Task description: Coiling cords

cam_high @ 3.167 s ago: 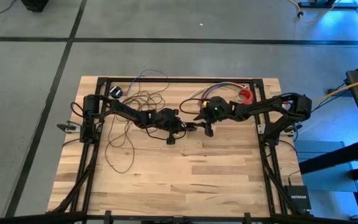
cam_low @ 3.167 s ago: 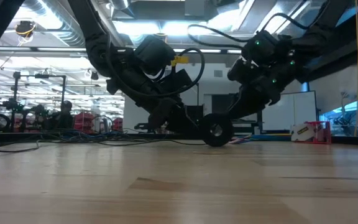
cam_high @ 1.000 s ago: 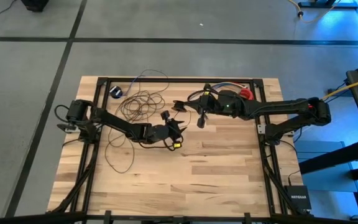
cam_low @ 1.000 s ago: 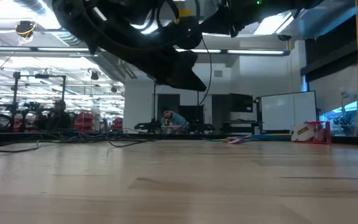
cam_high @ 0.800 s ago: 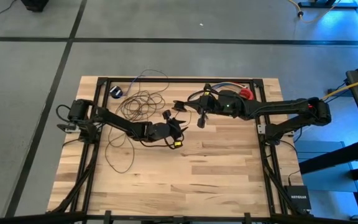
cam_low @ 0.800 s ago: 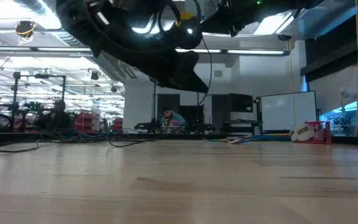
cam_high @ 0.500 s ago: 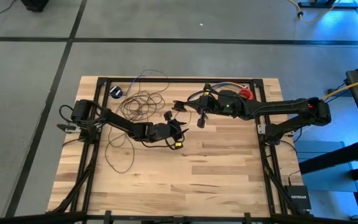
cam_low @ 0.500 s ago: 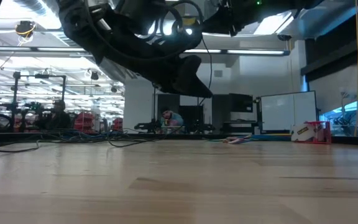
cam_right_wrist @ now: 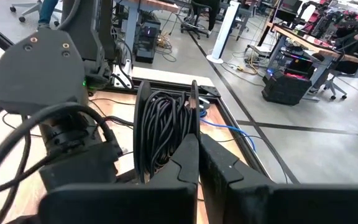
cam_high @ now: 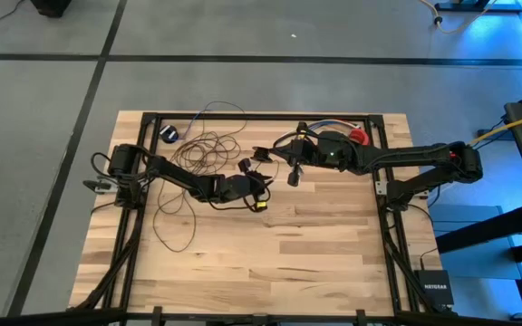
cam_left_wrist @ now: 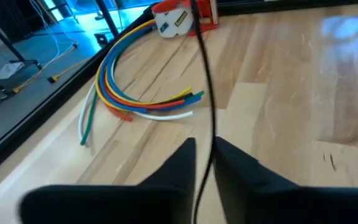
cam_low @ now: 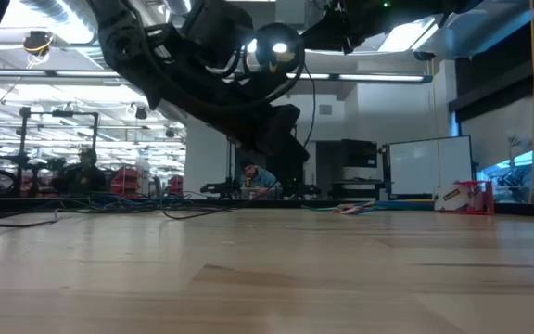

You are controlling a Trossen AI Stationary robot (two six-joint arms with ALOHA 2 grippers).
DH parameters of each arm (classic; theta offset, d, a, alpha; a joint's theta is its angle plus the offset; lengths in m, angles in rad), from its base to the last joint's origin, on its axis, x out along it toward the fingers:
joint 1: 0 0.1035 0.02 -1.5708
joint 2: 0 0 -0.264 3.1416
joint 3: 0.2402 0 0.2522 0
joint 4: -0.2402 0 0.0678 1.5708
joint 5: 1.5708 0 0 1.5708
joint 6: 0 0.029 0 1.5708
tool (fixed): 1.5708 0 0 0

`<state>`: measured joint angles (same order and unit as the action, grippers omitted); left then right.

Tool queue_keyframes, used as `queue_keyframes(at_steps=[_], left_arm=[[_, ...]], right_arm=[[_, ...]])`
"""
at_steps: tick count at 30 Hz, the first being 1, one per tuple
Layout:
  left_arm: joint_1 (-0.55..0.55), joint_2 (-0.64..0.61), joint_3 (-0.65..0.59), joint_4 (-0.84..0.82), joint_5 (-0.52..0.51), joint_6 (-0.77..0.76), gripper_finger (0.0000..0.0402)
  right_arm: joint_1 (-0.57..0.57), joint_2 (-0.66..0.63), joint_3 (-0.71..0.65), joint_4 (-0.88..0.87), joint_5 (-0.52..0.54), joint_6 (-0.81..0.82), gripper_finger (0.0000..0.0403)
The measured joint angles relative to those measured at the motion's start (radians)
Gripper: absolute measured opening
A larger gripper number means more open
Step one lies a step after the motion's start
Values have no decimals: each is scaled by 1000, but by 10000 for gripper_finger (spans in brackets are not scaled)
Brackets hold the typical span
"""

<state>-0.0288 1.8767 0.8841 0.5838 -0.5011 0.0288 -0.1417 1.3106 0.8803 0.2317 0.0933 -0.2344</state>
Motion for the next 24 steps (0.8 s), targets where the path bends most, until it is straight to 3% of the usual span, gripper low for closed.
queue_keyframes(at_steps=[3,11,24], left_arm=[[-1,-8,0,-23,-9,29,8],[-2,-61,0,-275,-204,8,6],[-7,-387,0,-711,-281,-47,10]], right_arm=[[2,0,0,-3,0,0,5],[41,0,0,-7,2,-17,5],[43,0,-1,-51,29,-59,5]])
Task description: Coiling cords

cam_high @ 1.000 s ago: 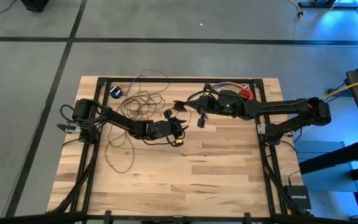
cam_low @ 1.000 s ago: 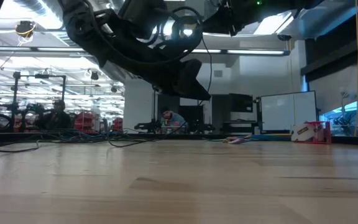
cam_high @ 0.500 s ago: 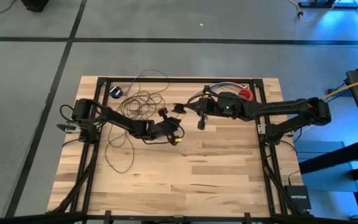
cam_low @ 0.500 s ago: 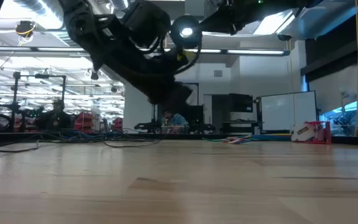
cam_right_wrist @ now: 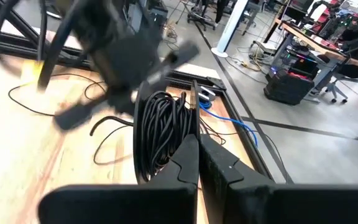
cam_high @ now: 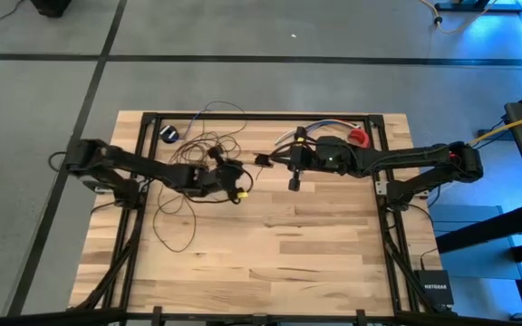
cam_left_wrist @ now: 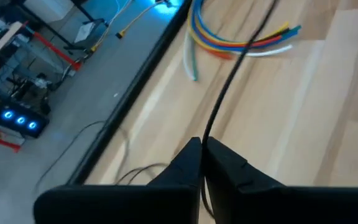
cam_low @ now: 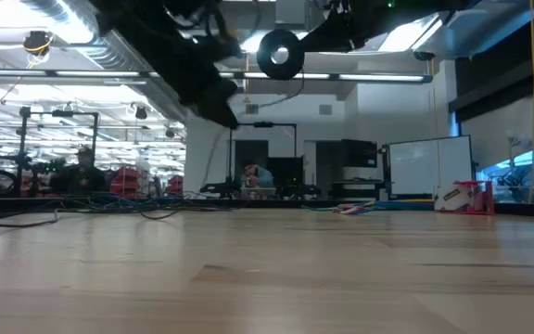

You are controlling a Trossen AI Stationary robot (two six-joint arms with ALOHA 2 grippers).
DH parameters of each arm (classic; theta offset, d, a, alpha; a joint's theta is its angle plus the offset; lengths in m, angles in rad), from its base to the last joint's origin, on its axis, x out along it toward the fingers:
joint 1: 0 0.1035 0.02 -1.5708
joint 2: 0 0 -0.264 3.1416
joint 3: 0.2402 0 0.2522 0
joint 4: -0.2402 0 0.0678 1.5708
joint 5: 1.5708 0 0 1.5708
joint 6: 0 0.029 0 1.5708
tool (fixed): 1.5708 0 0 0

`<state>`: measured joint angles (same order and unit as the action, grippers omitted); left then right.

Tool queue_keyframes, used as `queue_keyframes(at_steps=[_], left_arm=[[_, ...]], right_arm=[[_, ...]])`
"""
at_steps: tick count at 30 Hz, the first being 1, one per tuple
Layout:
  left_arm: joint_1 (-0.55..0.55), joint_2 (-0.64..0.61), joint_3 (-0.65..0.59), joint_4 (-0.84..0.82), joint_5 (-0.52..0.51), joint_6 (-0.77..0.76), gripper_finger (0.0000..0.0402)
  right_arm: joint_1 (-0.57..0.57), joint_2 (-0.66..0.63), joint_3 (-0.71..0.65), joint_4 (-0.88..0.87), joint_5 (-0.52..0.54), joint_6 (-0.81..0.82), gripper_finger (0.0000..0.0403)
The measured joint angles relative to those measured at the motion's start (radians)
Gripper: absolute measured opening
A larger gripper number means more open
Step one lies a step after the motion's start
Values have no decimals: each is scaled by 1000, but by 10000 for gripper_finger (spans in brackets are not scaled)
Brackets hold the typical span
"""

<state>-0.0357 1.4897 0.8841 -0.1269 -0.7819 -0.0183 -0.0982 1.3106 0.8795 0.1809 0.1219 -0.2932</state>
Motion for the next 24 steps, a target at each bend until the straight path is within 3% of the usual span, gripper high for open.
queue_keyframes(at_steps=[6,13,18,24], left_arm=[[0,-182,0,-74,-22,3,10],[-5,-347,0,32,-8,55,10],[-19,-355,0,235,125,108,10],[-18,-270,0,402,261,112,11]], right_arm=[[0,0,0,-7,0,-3,5],[0,0,0,1,1,-7,5],[0,19,0,26,35,-9,5],[0,65,0,100,77,-4,5]])
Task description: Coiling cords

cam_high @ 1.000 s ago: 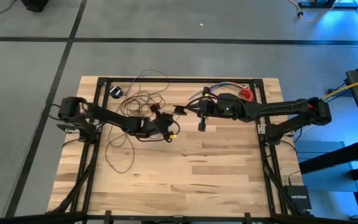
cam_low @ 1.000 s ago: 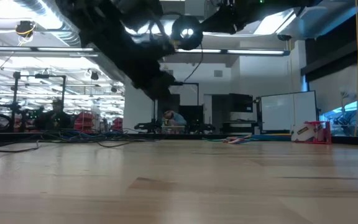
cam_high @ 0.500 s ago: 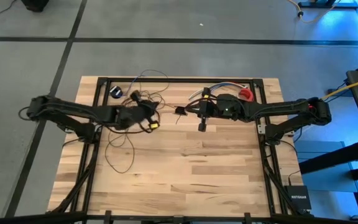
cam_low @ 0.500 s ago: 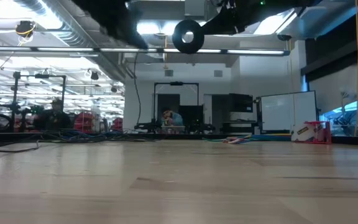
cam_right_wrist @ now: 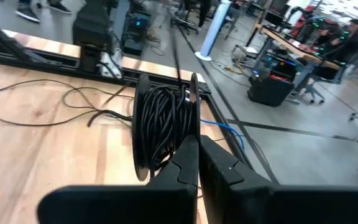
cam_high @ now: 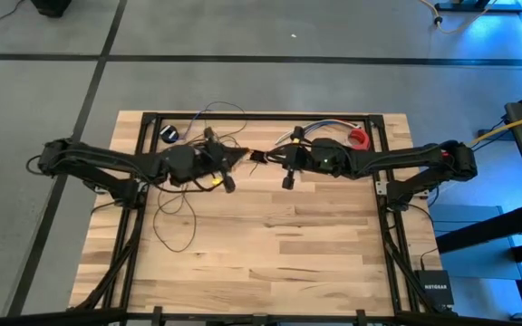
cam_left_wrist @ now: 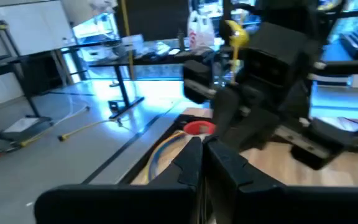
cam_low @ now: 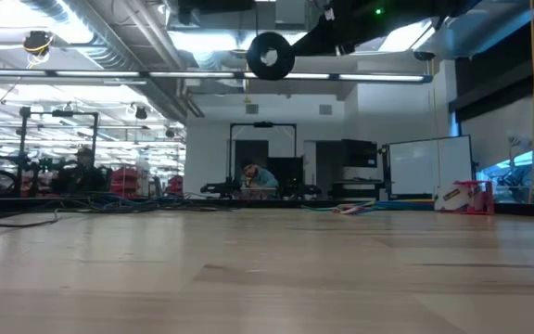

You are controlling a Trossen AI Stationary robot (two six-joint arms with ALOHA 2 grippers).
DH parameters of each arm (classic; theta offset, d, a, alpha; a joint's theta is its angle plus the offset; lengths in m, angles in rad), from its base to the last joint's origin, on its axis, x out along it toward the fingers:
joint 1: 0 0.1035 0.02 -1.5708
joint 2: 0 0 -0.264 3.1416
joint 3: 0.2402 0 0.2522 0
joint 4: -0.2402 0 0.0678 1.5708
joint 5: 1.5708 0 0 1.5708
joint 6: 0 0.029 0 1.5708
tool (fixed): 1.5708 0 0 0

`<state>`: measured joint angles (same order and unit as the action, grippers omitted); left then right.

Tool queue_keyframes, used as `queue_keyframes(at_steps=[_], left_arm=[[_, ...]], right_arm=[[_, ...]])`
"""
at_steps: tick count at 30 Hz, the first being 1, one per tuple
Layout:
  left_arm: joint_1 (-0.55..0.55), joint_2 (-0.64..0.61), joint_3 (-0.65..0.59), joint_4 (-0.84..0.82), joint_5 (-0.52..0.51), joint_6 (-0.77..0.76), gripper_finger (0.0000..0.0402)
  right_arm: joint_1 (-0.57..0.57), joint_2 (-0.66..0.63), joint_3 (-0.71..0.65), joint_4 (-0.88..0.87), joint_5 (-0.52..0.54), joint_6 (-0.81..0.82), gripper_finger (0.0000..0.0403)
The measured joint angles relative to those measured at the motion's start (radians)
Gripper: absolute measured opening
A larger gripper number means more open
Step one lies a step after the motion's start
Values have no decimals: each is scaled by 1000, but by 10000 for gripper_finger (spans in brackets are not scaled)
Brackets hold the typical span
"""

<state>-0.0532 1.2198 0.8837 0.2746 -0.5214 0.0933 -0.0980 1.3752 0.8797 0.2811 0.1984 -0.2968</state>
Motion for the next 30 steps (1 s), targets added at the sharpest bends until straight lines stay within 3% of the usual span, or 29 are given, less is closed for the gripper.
queue_keyframes(at_steps=[13,20,30], left_arm=[[0,254,0,329,89,-33,11],[2,328,1,358,84,-14,11],[-2,322,2,319,5,38,11]], right_arm=[[1,4,-1,56,30,29,5],[-1,6,-3,59,46,56,5],[-1,7,-3,98,85,85,5]])
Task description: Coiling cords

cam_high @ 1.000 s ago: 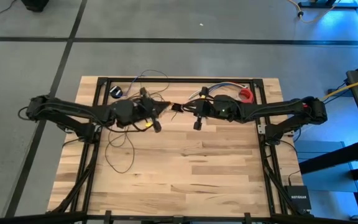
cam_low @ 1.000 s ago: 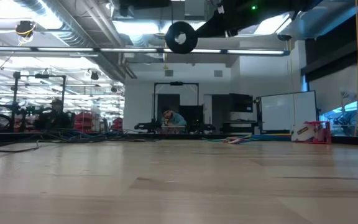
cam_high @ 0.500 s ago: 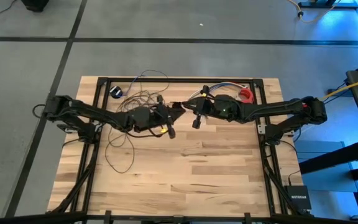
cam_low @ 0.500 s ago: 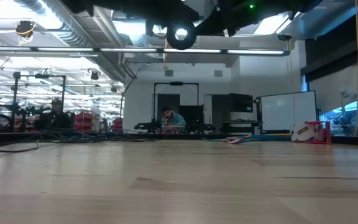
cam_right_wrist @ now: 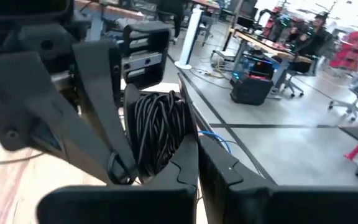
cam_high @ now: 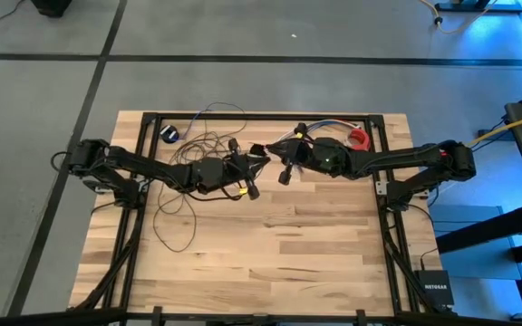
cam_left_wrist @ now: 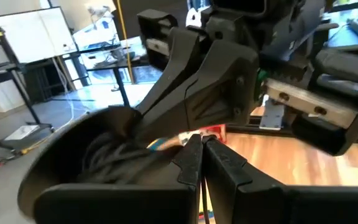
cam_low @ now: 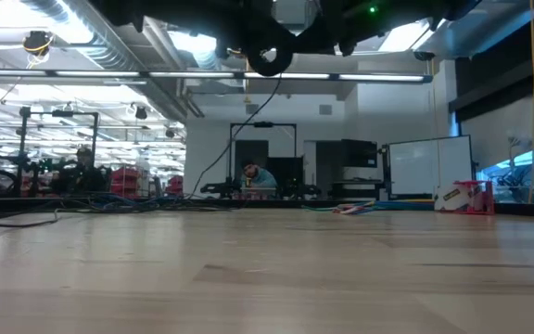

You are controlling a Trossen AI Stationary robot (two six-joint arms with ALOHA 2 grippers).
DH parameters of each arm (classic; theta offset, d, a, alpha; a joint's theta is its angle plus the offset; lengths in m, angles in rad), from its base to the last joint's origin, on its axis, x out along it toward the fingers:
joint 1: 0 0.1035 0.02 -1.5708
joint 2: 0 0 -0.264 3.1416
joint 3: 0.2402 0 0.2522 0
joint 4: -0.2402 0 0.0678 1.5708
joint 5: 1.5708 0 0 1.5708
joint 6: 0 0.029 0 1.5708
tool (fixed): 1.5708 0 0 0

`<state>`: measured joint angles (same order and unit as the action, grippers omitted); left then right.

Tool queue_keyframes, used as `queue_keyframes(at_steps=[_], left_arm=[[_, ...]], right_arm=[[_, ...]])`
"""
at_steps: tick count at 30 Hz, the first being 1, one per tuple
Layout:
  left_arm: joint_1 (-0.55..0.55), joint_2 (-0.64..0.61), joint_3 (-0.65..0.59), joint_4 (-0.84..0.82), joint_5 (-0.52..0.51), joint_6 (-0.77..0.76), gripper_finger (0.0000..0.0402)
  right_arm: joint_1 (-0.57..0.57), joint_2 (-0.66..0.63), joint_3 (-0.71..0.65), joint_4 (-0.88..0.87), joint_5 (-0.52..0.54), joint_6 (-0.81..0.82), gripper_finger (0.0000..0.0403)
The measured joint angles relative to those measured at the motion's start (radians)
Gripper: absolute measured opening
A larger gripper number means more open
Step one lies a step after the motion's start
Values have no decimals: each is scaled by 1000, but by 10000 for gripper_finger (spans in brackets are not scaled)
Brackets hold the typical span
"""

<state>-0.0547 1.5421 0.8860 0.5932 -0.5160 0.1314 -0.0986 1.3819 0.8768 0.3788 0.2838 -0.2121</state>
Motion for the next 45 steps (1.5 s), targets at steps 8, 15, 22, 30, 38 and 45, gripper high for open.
queue_keyframes(at_steps=[8,15,22,30,38,45], left_arm=[[-5,-6,-3,-9,-103,12,11],[-3,-6,-2,-72,-110,-8,11],[3,24,0,-150,-113,-97,11],[21,29,-3,-242,-112,-152,67],[15,28,-2,-349,-113,-145,85],[17,32,-3,-355,-113,-134,42]], right_arm=[[0,-3,5,43,49,79,5],[0,-5,4,53,18,79,5],[0,-5,2,65,-25,69,5],[0,-7,4,90,-32,51,5],[0,-7,4,74,-33,31,5],[0,-7,4,82,-33,23,5]])
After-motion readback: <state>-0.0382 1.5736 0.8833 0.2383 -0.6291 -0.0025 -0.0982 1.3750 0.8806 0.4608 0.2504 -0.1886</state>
